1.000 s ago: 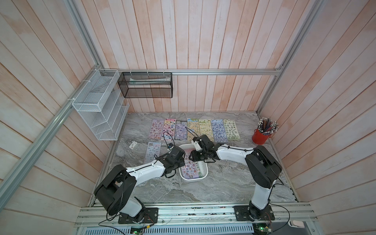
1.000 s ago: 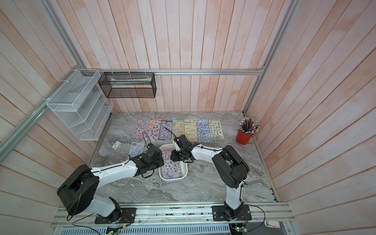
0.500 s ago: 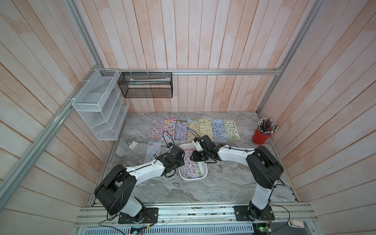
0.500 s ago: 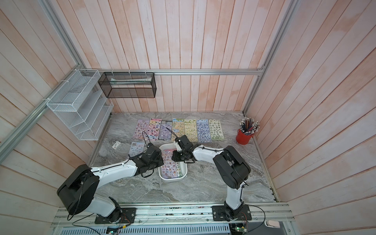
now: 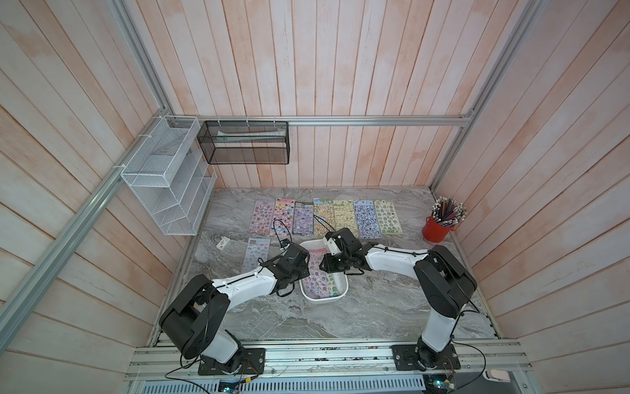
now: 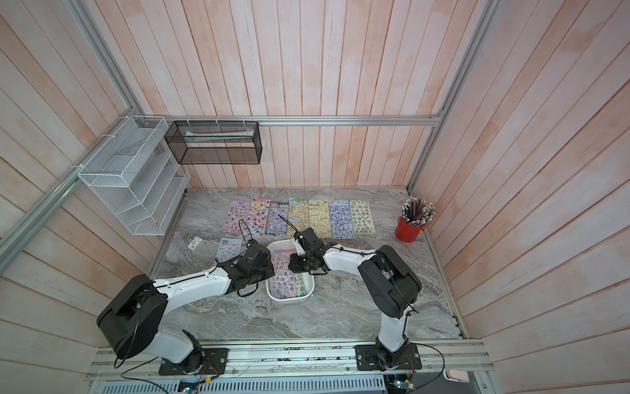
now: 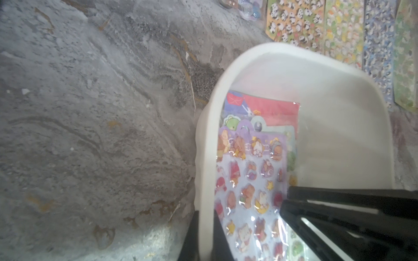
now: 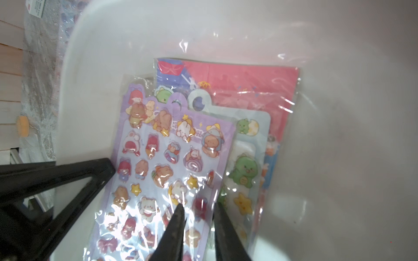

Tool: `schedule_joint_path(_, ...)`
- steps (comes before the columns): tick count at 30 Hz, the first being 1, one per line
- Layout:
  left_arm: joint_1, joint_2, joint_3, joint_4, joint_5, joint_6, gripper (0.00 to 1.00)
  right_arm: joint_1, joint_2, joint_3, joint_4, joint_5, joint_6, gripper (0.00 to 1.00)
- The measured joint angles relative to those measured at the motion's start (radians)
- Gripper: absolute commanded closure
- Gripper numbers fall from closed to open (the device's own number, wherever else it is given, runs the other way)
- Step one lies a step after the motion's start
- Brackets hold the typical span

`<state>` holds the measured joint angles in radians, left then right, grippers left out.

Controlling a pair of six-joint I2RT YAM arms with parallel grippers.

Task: Take the stickers out of the storage box
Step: Pick up the sticker from the storage box.

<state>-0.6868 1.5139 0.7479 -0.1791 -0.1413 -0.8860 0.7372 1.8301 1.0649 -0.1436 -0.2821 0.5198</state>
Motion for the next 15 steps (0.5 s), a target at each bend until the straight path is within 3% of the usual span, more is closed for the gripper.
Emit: schedule_joint_path(15,0.008,0.005,0.0,0.019,-0.005,-0.005,1.0,0.022,0.068,0.097,-0.045,0.124,-0.023,0.49)
